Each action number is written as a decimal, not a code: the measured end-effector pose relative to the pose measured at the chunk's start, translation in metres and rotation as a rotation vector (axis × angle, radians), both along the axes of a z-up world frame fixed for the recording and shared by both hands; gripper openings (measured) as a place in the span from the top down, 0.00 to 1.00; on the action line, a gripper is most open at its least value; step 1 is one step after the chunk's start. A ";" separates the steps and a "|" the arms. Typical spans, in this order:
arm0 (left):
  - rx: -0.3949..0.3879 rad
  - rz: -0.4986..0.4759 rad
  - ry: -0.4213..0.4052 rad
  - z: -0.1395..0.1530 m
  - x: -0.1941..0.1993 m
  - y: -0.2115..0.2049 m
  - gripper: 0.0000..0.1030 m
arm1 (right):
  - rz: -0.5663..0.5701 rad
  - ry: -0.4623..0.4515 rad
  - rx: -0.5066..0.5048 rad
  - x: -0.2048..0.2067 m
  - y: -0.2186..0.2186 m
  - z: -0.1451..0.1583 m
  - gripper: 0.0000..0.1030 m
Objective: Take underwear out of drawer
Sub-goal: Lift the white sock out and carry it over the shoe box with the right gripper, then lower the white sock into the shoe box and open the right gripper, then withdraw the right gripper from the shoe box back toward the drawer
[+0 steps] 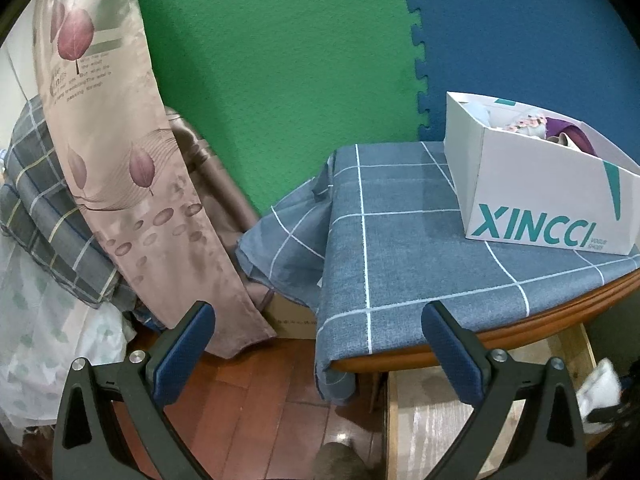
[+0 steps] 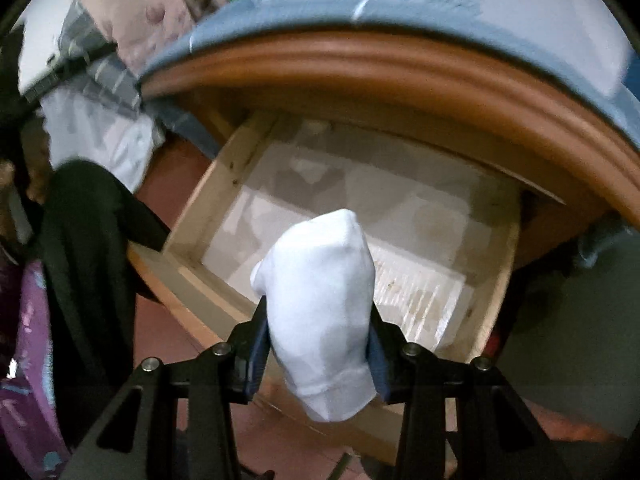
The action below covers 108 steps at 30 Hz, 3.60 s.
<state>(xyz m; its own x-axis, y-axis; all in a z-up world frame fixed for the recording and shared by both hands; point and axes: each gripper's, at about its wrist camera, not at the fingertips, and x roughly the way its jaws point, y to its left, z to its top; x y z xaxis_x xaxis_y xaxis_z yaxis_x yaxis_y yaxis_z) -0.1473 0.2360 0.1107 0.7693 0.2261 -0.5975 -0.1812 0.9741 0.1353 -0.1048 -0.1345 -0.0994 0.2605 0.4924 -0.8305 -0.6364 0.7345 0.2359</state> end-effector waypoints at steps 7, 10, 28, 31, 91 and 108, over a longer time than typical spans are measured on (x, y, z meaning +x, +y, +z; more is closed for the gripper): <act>0.012 -0.002 -0.003 0.000 -0.002 0.000 0.00 | -0.095 -0.031 0.161 -0.009 -0.052 0.051 0.59; 0.010 -0.002 -0.002 0.000 -0.002 0.000 0.00 | -0.123 -0.071 0.212 -0.013 -0.065 0.075 0.59; 0.006 -0.003 -0.005 0.001 -0.003 0.001 0.00 | -0.209 -0.344 0.346 0.056 -0.094 0.236 0.59; 0.002 -0.003 -0.005 0.002 -0.002 0.001 0.00 | -0.230 -0.341 0.318 0.088 -0.083 0.237 0.59; -0.016 0.000 -0.007 0.003 0.001 -0.003 0.00 | -0.299 -0.496 0.341 0.085 -0.102 0.213 0.45; 0.049 -0.059 -0.024 0.007 0.000 -0.031 0.00 | -0.550 -0.753 0.194 -0.005 -0.158 0.148 0.38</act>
